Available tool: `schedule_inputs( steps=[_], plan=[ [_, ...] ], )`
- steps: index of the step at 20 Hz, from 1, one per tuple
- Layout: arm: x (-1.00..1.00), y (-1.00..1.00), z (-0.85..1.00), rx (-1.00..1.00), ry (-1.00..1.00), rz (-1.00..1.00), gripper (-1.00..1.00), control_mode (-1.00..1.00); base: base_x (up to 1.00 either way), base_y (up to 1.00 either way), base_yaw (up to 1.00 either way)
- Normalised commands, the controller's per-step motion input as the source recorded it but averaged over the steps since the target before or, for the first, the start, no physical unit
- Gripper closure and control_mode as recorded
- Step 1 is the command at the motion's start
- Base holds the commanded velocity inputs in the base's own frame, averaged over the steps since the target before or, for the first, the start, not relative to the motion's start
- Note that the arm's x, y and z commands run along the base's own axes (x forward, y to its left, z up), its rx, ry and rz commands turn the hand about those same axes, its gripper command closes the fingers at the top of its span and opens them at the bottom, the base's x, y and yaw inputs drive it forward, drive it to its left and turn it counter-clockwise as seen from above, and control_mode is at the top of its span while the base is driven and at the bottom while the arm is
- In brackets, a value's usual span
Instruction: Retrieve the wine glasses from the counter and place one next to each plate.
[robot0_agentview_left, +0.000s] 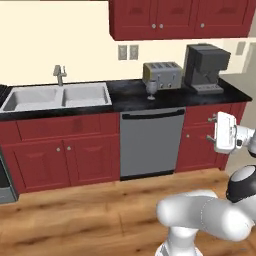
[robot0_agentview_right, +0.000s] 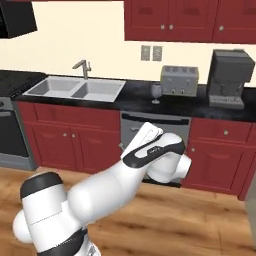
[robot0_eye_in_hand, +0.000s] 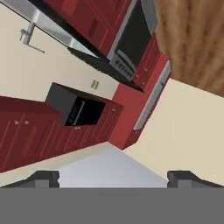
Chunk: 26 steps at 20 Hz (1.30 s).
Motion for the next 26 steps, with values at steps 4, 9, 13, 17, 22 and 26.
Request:
schedule_inputs(
  steps=[4, 9, 13, 17, 22, 26],
  plan=[
    [0.00, 0.00, 0.00, 0.00, 0.00, 0.00, -1.00, 1.00, 1.00, 0.41, -0.06],
    [0.00, 0.00, 0.00, 0.00, 0.00, 0.00, -1.00, 1.00, 1.00, 0.04, -0.16],
    [0.00, 0.00, 0.00, 0.00, 0.00, 0.00, -1.00, 1.00, 1.00, 0.35, -0.36],
    [0.00, 0.00, 0.00, 0.00, 0.00, 0.00, -1.00, 1.00, 0.94, 0.86, -0.47],
    [0.00, 0.00, 0.00, 0.00, 0.00, 0.00, -1.00, 1.00, 0.31, 0.51, -0.12],
    [0.00, 0.00, 0.00, 0.00, 0.00, 0.00, -1.00, 1.00, 0.23, -0.18, 0.05]
  ],
)
